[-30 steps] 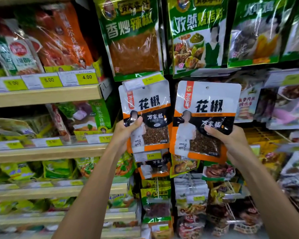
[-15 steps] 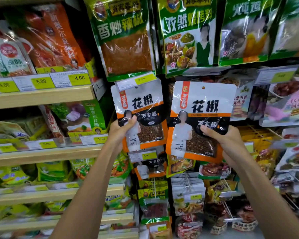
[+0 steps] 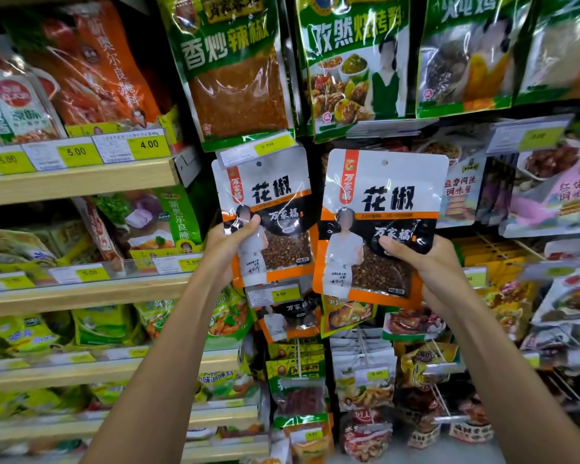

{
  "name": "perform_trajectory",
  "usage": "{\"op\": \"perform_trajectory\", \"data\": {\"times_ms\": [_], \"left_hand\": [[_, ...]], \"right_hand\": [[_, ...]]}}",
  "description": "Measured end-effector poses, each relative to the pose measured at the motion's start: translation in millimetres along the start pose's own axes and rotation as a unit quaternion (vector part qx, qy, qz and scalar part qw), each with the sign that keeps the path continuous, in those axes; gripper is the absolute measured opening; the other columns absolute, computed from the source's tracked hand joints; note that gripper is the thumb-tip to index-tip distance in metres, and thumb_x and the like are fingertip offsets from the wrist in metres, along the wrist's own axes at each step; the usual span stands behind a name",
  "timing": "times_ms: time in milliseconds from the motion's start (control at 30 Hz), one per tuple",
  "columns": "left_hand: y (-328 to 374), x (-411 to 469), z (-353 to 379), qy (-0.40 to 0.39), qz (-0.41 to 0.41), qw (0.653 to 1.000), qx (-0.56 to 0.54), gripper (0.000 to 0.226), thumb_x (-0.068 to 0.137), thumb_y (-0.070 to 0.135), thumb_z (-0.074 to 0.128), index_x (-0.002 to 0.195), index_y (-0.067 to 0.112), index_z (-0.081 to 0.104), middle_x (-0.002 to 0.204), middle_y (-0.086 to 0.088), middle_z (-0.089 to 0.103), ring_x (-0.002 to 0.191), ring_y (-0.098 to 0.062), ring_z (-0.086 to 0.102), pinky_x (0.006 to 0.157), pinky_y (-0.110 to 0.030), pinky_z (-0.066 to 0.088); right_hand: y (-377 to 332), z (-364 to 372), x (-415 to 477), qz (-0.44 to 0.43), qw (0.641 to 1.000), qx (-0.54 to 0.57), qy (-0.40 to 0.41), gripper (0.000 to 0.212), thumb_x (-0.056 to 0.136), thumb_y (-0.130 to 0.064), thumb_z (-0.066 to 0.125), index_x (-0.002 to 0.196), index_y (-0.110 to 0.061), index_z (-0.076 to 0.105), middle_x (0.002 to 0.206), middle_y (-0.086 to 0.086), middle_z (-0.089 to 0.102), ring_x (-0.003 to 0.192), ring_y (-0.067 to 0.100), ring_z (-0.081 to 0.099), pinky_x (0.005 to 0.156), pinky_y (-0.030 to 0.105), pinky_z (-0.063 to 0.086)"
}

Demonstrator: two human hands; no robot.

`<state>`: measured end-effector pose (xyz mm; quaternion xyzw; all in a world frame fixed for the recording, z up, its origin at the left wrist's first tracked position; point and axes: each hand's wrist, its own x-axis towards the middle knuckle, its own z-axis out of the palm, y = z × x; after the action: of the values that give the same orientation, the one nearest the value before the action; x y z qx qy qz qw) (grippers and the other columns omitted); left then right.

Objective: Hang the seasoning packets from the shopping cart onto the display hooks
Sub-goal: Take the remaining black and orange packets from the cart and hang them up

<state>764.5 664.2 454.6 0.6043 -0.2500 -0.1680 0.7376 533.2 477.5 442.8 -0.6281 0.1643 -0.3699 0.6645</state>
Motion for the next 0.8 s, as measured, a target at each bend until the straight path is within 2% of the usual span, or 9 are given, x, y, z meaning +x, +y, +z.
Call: {"op": "perform_trajectory", "data": {"times_ms": [100, 200, 300, 400, 500, 533, 600, 700, 800], "left_hand": [[1.6, 5.1, 1.3, 0.019, 0.0, 1.0, -0.02, 0.051, 0.082, 0.019, 0.071, 0.128, 0.003, 0.056, 0.115, -0.016, 0.067, 0.102, -0.029, 0.065, 0.084, -0.038, 0.055], [1.6, 7.7, 2.8, 0.026, -0.006, 1.0, -0.014, 0.039, 0.088, 0.033, 0.065, 0.121, 0.012, 0.063, 0.112, -0.008, 0.071, 0.104, -0.021, 0.067, 0.088, -0.038, 0.054], [1.7, 7.0, 4.0, 0.051, 0.01, 0.998, 0.016, 0.049, 0.088, 0.05, 0.059, 0.117, 0.009, 0.062, 0.095, 0.008, 0.073, 0.086, -0.002, 0.068, 0.065, -0.02, 0.055], [3.8, 9.5, 3.8, 0.061, 0.001, 0.997, 0.038, 0.051, 0.089, 0.053, 0.056, 0.105, 0.005, 0.066, 0.087, 0.011, 0.071, 0.089, -0.005, 0.066, 0.067, -0.022, 0.051], [5.7, 16.1, 5.7, 0.06, 0.001, 0.996, 0.063, 0.039, 0.093, 0.048, 0.053, 0.083, 0.012, 0.063, 0.062, 0.024, 0.067, 0.059, 0.015, 0.06, 0.048, -0.009, 0.047], [6.5, 19.0, 6.6, 0.064, 0.005, 0.996, 0.068, 0.039, 0.094, 0.047, 0.052, 0.086, 0.011, 0.066, 0.063, 0.026, 0.066, 0.055, 0.019, 0.056, 0.048, -0.007, 0.045], [10.8, 25.4, 9.0, 0.075, 0.003, 0.994, 0.077, 0.046, 0.094, 0.047, 0.052, 0.106, 0.005, 0.066, 0.081, 0.024, 0.065, 0.065, 0.018, 0.057, 0.057, -0.008, 0.043], [10.6, 37.1, 10.3, 0.086, -0.017, 0.99, 0.107, 0.036, 0.093, 0.051, 0.051, 0.092, 0.018, 0.064, 0.093, 0.011, 0.06, 0.089, -0.006, 0.056, 0.083, -0.025, 0.043], [10.4, 43.4, 13.6, 0.098, -0.02, 0.987, 0.128, 0.041, 0.092, 0.055, 0.05, 0.088, 0.016, 0.062, 0.089, 0.002, 0.058, 0.094, -0.019, 0.056, 0.092, -0.037, 0.044]], "right_hand": [[1.4, -2.8, -0.7, -0.002, 1.0, -0.002, 0.006, 0.036, 0.062, -0.032, 0.079, 0.094, -0.019, 0.069, 0.095, -0.001, 0.076, 0.096, 0.015, 0.07, 0.092, 0.042, 0.053], [3.5, -5.2, -1.9, -0.006, 1.0, 0.001, 0.011, 0.035, 0.061, -0.031, 0.079, 0.093, -0.019, 0.069, 0.091, -0.001, 0.076, 0.094, 0.016, 0.071, 0.088, 0.039, 0.054], [6.4, -7.8, -3.0, -0.014, 1.0, 0.002, 0.01, 0.033, 0.064, -0.029, 0.079, 0.093, -0.018, 0.069, 0.094, 0.001, 0.076, 0.095, 0.017, 0.071, 0.09, 0.039, 0.054], [9.3, -9.8, -2.4, -0.022, 1.0, 0.001, 0.008, 0.033, 0.065, -0.029, 0.079, 0.095, -0.021, 0.069, 0.099, 0.002, 0.075, 0.098, 0.017, 0.07, 0.091, 0.04, 0.053], [12.4, -9.1, 1.2, -0.028, 1.0, 0.001, 0.003, 0.032, 0.064, -0.031, 0.079, 0.092, -0.02, 0.07, 0.092, -0.003, 0.076, 0.093, 0.014, 0.071, 0.088, 0.038, 0.053], [13.3, -7.8, 2.6, -0.029, 1.0, 0.001, 0.001, 0.031, 0.063, -0.031, 0.079, 0.092, -0.02, 0.07, 0.091, -0.004, 0.076, 0.092, 0.013, 0.072, 0.086, 0.036, 0.053], [14.8, -4.7, 5.4, -0.033, 0.999, 0.0, -0.001, 0.03, 0.063, -0.031, 0.079, 0.09, -0.02, 0.07, 0.088, -0.006, 0.076, 0.089, 0.011, 0.072, 0.08, 0.029, 0.055], [15.4, 1.3, 8.2, -0.035, 0.999, 0.001, -0.014, 0.032, 0.064, -0.031, 0.078, 0.093, -0.02, 0.069, 0.087, -0.008, 0.076, 0.088, 0.009, 0.072, 0.068, 0.017, 0.056], [16.3, 8.1, 10.2, -0.027, 0.999, 0.004, -0.02, 0.037, 0.063, -0.032, 0.078, 0.096, -0.019, 0.067, 0.089, -0.008, 0.076, 0.089, 0.009, 0.071, 0.075, 0.024, 0.056]]}}
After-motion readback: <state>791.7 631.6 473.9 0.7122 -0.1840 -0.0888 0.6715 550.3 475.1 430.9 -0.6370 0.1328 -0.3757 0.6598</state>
